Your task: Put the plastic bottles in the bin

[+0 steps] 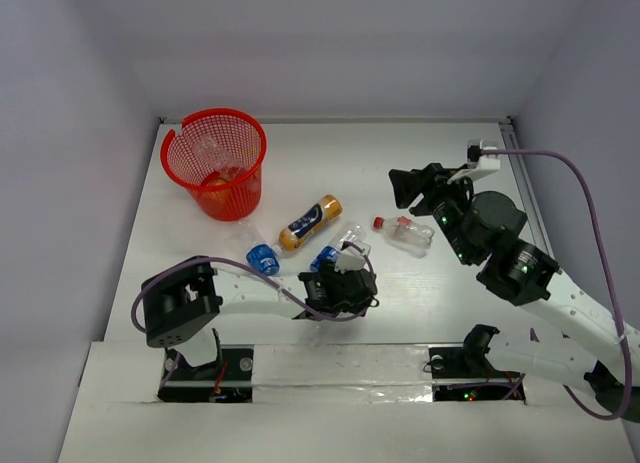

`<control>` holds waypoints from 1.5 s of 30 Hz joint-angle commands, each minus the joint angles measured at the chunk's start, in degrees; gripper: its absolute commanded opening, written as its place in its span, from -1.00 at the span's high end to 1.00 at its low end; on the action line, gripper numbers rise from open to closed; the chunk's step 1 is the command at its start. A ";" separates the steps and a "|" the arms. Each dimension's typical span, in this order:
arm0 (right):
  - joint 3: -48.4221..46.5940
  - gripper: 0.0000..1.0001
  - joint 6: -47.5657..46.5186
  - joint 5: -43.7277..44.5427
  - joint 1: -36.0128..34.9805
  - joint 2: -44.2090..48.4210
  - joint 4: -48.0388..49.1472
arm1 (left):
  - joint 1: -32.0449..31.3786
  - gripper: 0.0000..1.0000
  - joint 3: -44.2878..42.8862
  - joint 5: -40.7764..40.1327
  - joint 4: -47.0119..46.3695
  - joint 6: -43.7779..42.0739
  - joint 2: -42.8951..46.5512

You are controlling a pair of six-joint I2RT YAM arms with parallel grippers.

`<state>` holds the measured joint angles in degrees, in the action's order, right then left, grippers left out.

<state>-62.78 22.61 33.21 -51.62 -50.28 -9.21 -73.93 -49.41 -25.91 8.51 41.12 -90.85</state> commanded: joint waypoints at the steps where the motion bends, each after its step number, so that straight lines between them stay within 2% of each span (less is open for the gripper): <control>1: 0.82 -0.18 0.77 0.45 0.46 0.89 -0.36 | -0.42 -0.49 -0.16 0.42 -1.74 -1.31 -0.99; 2: 0.91 -0.22 0.85 0.10 0.46 1.06 -0.98 | -0.42 -0.47 -0.42 0.68 -2.09 -1.92 -1.35; 5: 1.78 -0.25 1.64 0.10 0.46 3.34 -2.91 | -0.42 -0.15 -0.52 0.77 -3.15 -2.36 -2.05; 9: 2.58 -0.25 1.91 0.80 0.46 6.07 -5.55 | -0.42 0.07 -0.51 0.77 -4.38 -2.36 1.01; 16: 1.53 -0.25 1.12 2.74 0.46 11.43 -9.16 | -0.95 0.12 -2.35 3.15 -7.02 -4.82 14.72; 21: 3.01 -0.23 -0.11 1.07 0.46 11.09 -8.37 | 1.68 0.12 -9.11 -0.89 -3.52 -10.26 24.91; 22: 3.28 -0.21 -0.11 0.54 0.46 10.65 -8.28 | 4.64 0.12 -10.52 -1.16 -3.24 -11.49 25.89; 25: 4.77 0.07 0.41 -1.56 0.46 9.59 -6.70 | 11.85 0.12 -15.36 0.50 -3.50 -16.24 28.62; 26: 5.21 0.35 0.68 -2.27 0.46 9.41 -5.56 | 17.36 0.12 -17.37 1.82 -4.55 -17.29 29.23; 27: 5.74 0.48 1.03 -4.36 0.46 9.06 -4.77 | 20.38 0.12 -18.17 2.44 -5.34 -19.05 30.02; 28: 7.22 0.69 1.55 -5.69 0.46 8.19 -3.54 | 23.36 0.12 -18.79 3.14 -6.31 -19.67 30.20; 29: 8.02 0.77 1.73 -9.53 0.46 7.40 -0.92 | 28.88 0.12 -20.19 4.10 -8.06 -20.20 30.38; 31: 10.30 0.89 1.91 -14.46 0.46 5.38 2.43 | 33.83 0.12 -21.60 5.25 -10.08 -21.43 30.12; 33: 11.45 0.90 2.35 -21.30 -0.15 0.55 8.14 | 40.05 0.12 -24.06 5.26 -11.94 -22.14 28.72; 35: 11.46 0.90 2.70 -24.41 -2.25 -6.27 13.22 | 43.16 0.12 -25.90 2.73 -14.65 -24.67 27.57; 38: 7.26 0.85 1.56 -24.43 -5.59 -14.55 15.62 | 50.18 0.12 -27.93 0.60 -18.34 -27.67 24.41; 40: 3.91 0.82 0.16 -24.34 -6.74 -23.34 15.54 | 56.23 0.12 -29.25 1.12 -19.58 -27.76 21.34; 43: -3.73 0.67 -1.69 -24.16 -8.06 -33.89 13.44 | 62.22 0.12 -31.62 1.83 -21.60 -27.76 16.85; 45: -7.25 0.46 -2.22 -22.94 -8.94 -38.38 11.42 | 64.25 0.12 -31.89 1.13 -24.50 -28.64 14.40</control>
<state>-63.37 22.74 10.48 -59.51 -85.45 0.45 -12.32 -78.89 -24.05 -9.41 14.83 -74.61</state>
